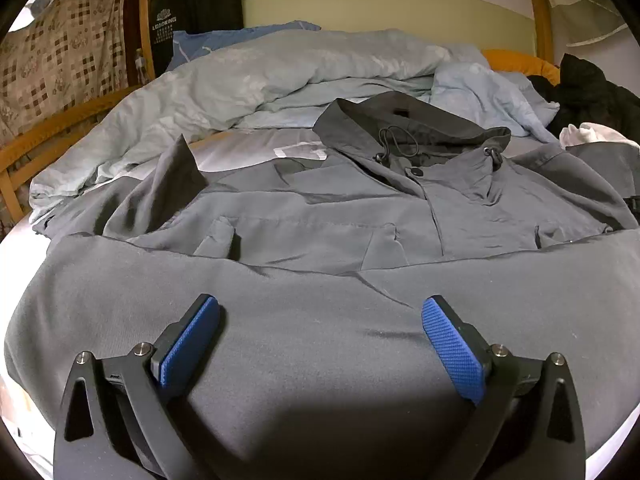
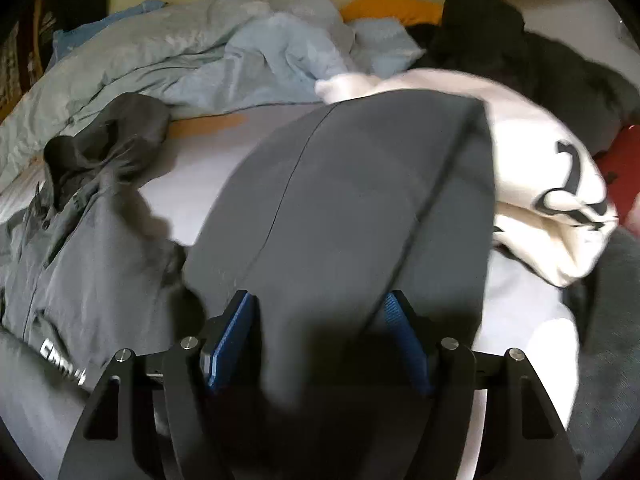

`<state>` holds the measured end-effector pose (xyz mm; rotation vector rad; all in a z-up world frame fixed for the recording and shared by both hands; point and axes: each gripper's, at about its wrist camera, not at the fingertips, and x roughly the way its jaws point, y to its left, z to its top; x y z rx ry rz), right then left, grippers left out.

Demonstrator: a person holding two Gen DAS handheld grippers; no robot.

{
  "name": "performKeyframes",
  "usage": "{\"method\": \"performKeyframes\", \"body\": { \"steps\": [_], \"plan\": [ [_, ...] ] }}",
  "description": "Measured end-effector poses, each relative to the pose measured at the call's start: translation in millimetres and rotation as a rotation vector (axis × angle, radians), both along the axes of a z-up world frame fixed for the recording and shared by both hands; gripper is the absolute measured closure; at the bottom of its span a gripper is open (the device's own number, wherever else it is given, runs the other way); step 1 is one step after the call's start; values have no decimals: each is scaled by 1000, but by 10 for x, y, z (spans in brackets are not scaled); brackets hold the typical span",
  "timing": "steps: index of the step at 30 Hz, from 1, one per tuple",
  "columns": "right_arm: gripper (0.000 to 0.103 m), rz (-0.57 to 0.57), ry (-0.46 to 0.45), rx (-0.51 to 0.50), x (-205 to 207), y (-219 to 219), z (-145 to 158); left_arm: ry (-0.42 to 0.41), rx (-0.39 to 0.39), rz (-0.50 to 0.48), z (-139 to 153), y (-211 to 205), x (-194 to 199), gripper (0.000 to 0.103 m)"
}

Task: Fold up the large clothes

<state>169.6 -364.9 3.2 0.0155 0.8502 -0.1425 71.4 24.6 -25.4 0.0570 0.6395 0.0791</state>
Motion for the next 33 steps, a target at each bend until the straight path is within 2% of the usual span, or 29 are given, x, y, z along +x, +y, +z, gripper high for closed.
{"method": "performKeyframes", "body": {
  "steps": [2, 3, 4, 5, 8, 10, 11, 13, 15, 17, 18, 19, 21, 23, 26, 28, 30, 32, 33],
  "plan": [
    [54, 13, -22, 29, 17, -59, -15, 6, 0, 1, 0, -5, 10, 2],
    [75, 2, -44, 16, -9, -74, 2, 6, -2, 0, -1, -7, 9, 2],
    [88, -2, -63, 6, -34, -87, 31, 4, -2, 1, 2, -8, 10, 2],
    [98, -2, -99, 6, -82, -108, 86, 4, -1, 1, 3, -9, 11, 2],
    [97, -6, -235, 84, -378, -142, 395, -5, -1, -13, 26, -23, -11, 8],
    [97, 29, -325, 207, -656, -172, 635, 2, 16, -45, 69, -97, -60, 32],
    [97, 42, -355, 271, -795, -185, 737, -1, 24, -67, 113, -148, -108, 36],
    [97, 47, -385, 403, -1043, -193, 879, -42, 35, -123, 229, -269, -245, 38],
    [97, 112, -405, 564, -1232, -128, 961, -108, 29, -191, 393, -416, -415, 38],
    [97, 185, -421, 630, -1340, 57, 1026, -160, -3, -285, 548, -576, -594, 36],
    [97, 218, -424, 640, -1380, 172, 1049, -179, -13, -325, 603, -643, -669, 35],
    [97, 251, -424, 647, -1398, 295, 1062, -196, -10, -350, 632, -714, -746, 29],
    [97, 293, -404, 642, -1435, 545, 1026, -191, 11, -358, 590, -799, -829, 24],
    [97, 320, -338, 616, -1422, 852, 911, -140, 9, -353, 451, -830, -843, 24],
    [96, 335, -265, 608, -1434, 1146, 689, -60, -49, -320, 286, -745, -826, 24],
    [96, 330, -207, 555, -1423, 1322, 522, -37, -54, -318, 249, -701, -822, 24],
    [93, 336, -156, 495, -1399, 1408, 401, -37, -44, -330, 269, -688, -839, 24],
    [86, 330, -138, 477, -1459, 1430, 361, -21, -86, -355, 289, -673, -861, 24],
    [79, 324, -141, 479, -1497, 1409, 367, -16, -106, -361, 292, -681, -870, 24]
  ]
}}
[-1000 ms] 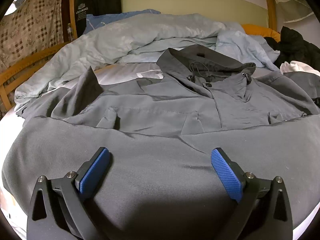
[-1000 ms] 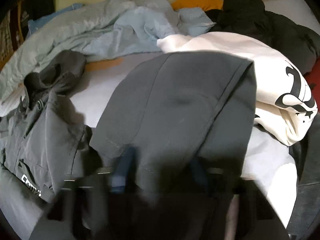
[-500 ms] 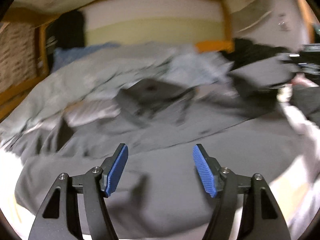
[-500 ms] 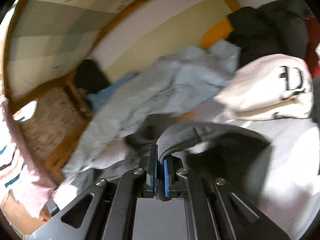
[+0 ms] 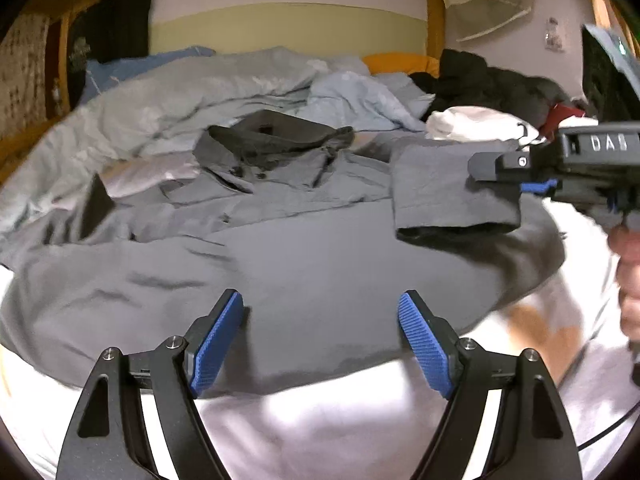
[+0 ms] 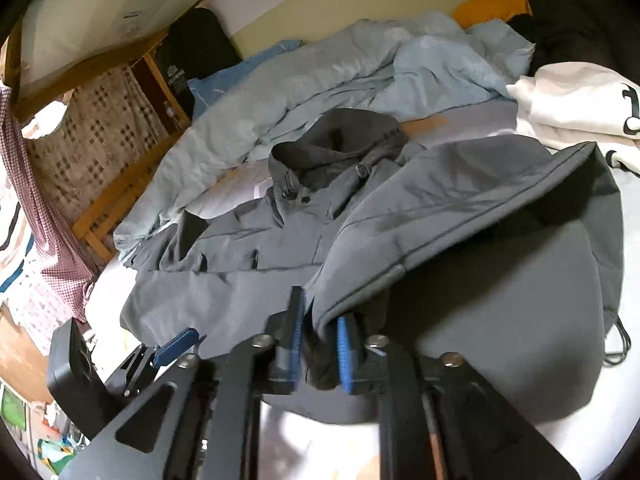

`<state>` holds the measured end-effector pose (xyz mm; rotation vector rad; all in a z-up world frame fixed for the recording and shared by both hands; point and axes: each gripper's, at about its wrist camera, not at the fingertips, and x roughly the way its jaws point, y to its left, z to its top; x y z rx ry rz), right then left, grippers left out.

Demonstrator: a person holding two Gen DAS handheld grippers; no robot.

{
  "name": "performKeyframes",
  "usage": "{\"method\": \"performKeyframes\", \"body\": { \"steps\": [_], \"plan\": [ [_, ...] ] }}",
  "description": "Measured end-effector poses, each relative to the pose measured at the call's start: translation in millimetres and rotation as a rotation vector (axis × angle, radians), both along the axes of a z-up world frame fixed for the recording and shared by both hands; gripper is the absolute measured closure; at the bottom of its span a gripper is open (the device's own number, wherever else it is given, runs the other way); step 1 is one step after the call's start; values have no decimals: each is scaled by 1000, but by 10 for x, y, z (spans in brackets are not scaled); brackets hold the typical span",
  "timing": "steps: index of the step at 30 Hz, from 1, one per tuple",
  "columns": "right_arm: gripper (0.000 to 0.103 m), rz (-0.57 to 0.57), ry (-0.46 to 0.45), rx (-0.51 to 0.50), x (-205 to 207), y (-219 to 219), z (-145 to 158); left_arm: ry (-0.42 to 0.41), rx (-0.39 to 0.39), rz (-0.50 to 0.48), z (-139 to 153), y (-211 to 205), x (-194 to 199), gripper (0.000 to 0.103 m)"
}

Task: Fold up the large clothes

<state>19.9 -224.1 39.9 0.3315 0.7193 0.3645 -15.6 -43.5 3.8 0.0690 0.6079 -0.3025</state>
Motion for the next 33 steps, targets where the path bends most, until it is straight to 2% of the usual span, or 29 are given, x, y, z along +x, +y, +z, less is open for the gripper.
{"method": "performKeyframes", "body": {
  "steps": [2, 4, 7, 9, 11, 13, 16, 19, 23, 26, 28, 30, 32, 33],
  "plan": [
    [76, -33, -5, 1, -76, -63, 10, 6, -8, -18, 17, -65, -46, 24],
    [76, -56, 8, 9, -130, -155, -8, 5, 2, -40, 40, -154, -80, 19],
    [76, -109, 56, 71, -227, -437, -113, 27, -17, -60, 42, -263, -129, 17],
    [76, -147, 72, 89, -264, -568, -140, 20, -41, -63, 72, -323, -152, 17],
    [76, -181, 84, 83, -286, -674, -135, -4, -26, -44, 101, -397, -173, 17],
    [75, -237, 55, 34, -346, -781, -88, -29, -9, -12, 128, -454, -176, 17],
    [67, -301, -10, -139, -407, -777, -16, 2, -54, -39, 135, -526, -117, 17],
    [67, -361, -43, -172, -440, -870, -16, 30, -71, -62, 100, -690, -37, 17],
    [67, -437, -59, -194, -449, -1058, -3, 51, 3, -98, -59, -1083, -4, 17],
    [66, -483, -59, -183, -465, -1203, 9, -37, 48, -137, -37, -1326, -93, 16],
    [51, -479, -57, -138, -469, -1288, 13, -97, 54, -170, 19, -1436, -113, 9],
    [47, -461, -50, -98, -453, -1337, -6, -105, 100, -155, 44, -1524, -28, 9],
    [47, -474, -51, -115, -445, -1357, -11, -113, 164, -117, 41, -1575, 100, 16],
    [47, -482, -54, -132, -444, -1354, -8, -112, 186, -107, 39, -1566, 160, 33]
  ]
}}
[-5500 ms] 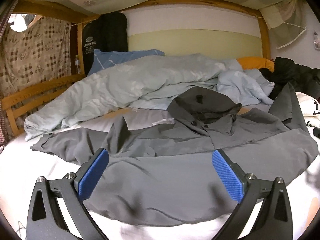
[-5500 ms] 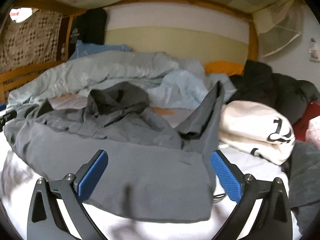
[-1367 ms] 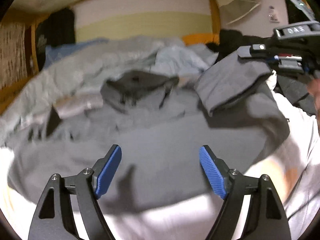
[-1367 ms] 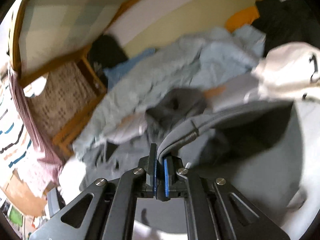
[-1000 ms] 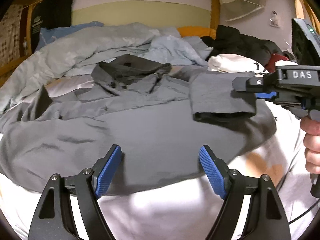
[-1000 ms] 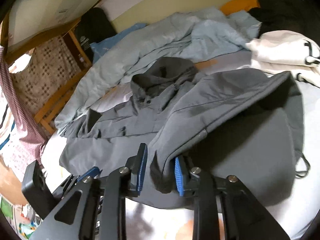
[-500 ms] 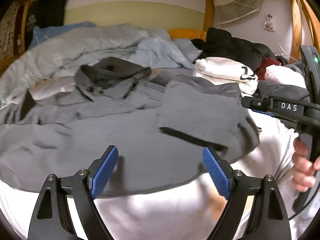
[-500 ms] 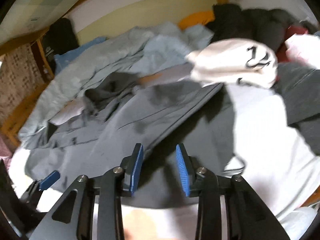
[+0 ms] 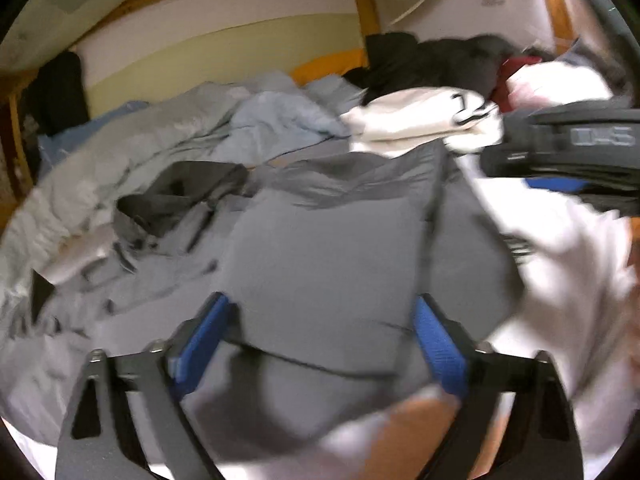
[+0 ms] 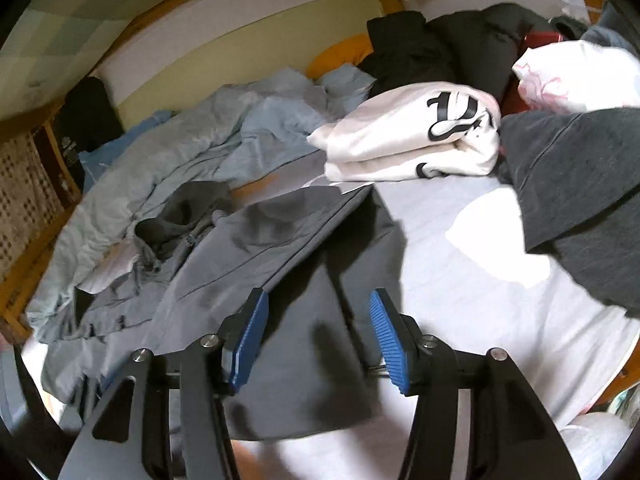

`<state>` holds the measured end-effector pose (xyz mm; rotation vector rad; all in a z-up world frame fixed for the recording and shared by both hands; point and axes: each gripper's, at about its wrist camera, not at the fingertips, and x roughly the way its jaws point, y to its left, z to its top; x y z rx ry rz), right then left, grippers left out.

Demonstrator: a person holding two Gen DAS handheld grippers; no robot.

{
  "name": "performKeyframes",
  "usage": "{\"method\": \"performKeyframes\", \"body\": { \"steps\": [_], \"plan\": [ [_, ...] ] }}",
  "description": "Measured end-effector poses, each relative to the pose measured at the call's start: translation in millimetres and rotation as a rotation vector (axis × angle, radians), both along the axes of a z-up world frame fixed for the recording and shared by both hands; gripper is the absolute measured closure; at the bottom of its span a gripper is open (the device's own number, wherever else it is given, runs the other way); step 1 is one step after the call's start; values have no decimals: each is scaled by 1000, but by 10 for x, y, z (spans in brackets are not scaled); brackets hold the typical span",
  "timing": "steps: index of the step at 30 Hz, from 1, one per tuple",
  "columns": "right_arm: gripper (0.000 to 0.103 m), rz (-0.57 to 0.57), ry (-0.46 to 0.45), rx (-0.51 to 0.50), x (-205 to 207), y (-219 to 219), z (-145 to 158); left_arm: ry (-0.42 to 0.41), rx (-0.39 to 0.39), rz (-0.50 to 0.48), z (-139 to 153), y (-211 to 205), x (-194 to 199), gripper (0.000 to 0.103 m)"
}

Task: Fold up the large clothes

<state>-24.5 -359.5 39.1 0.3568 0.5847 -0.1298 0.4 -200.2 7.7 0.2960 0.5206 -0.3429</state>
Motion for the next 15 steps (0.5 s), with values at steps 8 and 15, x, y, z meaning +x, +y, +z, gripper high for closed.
{"method": "performKeyframes", "body": {
  "steps": [8, 15],
  "plan": [
    [46, 95, 15, -26, 38, 153, -37, -210, 220, 85, 289, 587, 157, 82],
    [46, 494, 207, 295, 456, 531, -229, -273, 192, 224, 896, 1587, 574, 82]
  ]
}}
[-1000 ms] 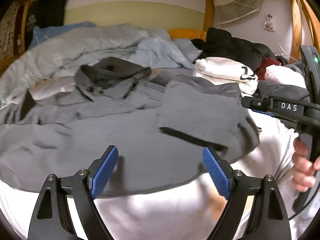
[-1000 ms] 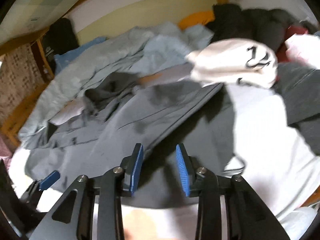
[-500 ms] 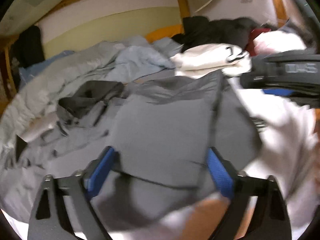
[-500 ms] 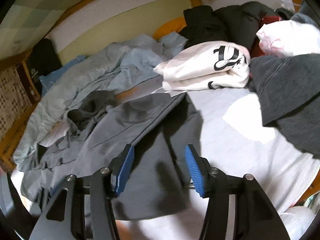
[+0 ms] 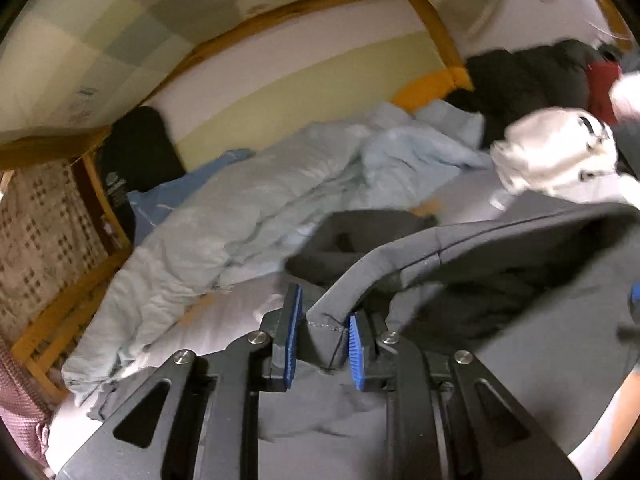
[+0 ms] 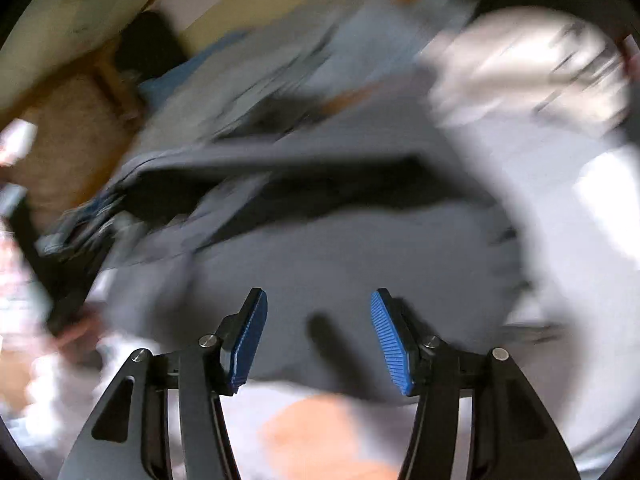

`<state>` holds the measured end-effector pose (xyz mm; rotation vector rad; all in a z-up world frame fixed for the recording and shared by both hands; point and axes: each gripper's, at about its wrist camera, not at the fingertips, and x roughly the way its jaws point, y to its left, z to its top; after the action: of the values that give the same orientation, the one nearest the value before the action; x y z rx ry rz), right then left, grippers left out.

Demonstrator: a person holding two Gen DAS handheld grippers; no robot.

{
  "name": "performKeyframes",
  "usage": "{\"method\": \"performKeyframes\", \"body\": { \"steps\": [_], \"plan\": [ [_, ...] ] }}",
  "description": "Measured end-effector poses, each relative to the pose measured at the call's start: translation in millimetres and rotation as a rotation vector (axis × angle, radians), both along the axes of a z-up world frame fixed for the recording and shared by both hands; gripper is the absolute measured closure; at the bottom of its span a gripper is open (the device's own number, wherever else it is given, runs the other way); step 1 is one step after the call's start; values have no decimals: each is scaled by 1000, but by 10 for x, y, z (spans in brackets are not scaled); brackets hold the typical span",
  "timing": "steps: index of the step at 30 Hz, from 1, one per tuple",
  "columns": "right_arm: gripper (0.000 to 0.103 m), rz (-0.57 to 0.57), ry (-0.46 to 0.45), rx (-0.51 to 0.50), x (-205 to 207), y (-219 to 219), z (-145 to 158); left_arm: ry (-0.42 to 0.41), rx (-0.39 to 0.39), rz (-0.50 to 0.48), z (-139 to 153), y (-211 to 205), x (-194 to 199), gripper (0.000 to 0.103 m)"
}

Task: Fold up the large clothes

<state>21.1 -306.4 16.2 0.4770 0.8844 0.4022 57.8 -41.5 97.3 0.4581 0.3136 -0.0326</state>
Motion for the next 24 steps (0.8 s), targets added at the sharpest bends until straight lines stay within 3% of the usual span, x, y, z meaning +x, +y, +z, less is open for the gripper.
{"method": "performKeyframes", "body": {
  "steps": [1, 3, 5, 7, 9, 12, 13, 15, 17, 19, 21, 23, 24],
  "plan": [
    [46, 34, 22, 70, 70, 19, -3, -30, 37, 32, 58, 93, 13, 82],
    [46, 38, 38, 62, 271, 139, 15, -55, 67, 50, 141, 205, 53, 82],
    [47, 67, 52, -51, 512, 350, -16, -59, 57, 68, 258, 289, 147, 82],
    [65, 46, 59, -191, 767, 563, -65, -94, 94, 103, 337, 293, 225, 82],
    [66, 55, 54, -260, 898, 689, -53, -127, 96, 109, 386, 378, 288, 82],
    [66, 250, 69, -154, 732, 791, -17, -75, -19, 72, 361, 680, 325, 82],
    [66, 330, 65, -143, 589, 833, 2, -64, -29, 80, 288, 787, 283, 82],
    [66, 350, 5, -191, 322, 819, 77, -27, -25, 83, 97, 912, 179, 82],
    [66, 319, -68, -226, 65, 702, 204, 29, -21, 60, -176, 1009, 47, 82],
    [65, 280, -114, -181, -46, 510, 342, 88, 2, 69, -447, 1053, -36, 81],
    [60, 166, -171, -144, -34, 262, 529, 121, -1, 82, -619, 1083, -61, 77],
    [57, 21, -209, -219, 76, 140, 655, 151, -9, 108, -724, 1098, -47, 68],
    [57, -24, -212, -270, 155, 128, 686, 177, -12, 115, -756, 1095, -28, 49]
  ]
}}
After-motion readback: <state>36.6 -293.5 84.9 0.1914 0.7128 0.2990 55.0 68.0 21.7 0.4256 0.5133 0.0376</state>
